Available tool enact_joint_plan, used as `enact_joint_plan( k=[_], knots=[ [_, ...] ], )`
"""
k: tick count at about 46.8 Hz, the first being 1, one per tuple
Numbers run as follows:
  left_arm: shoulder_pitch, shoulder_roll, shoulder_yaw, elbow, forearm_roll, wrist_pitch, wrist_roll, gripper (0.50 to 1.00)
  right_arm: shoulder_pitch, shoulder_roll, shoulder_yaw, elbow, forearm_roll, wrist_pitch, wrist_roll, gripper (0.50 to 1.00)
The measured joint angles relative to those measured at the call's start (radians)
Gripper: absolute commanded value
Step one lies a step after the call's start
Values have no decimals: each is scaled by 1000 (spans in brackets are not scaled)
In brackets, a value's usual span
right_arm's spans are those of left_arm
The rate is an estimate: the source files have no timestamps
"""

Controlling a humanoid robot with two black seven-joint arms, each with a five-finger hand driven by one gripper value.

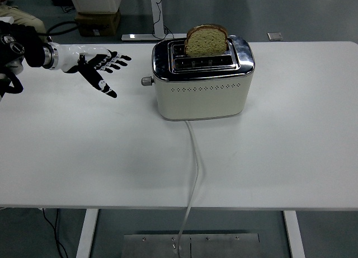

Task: Press down toaster

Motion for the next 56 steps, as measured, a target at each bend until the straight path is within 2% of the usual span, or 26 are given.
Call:
enact_joint_plan(
  k=[7,14,18,24,40,50,56],
  knots=[
    [-59,2,-38,4,-120,15,-1,1000,0,0,0,0,0,0,0,1000],
    [-58,-9,-143,48,-212,48,-8,1000,0,0,1,0,0,0,0,1000],
    [-46,-11,-216,75,-271,79,-37,1000,0,0,0,0,0,0,0,1000],
    [-8,-11,-292,107,-386,127,-86,1000,0,0,0,0,0,0,0,1000],
    [163,-11,-433,192,-680,145,-99,1000,0,0,-1,1,-1,0,0,1000],
    [300,-27,-548,234,-723,146,-158,1000,0,0,-1,0,0,0,0,1000],
    [344,-35,-582,259,-723,186,-172,1000,0,0,0,0,0,0,0,1000]
  ],
)
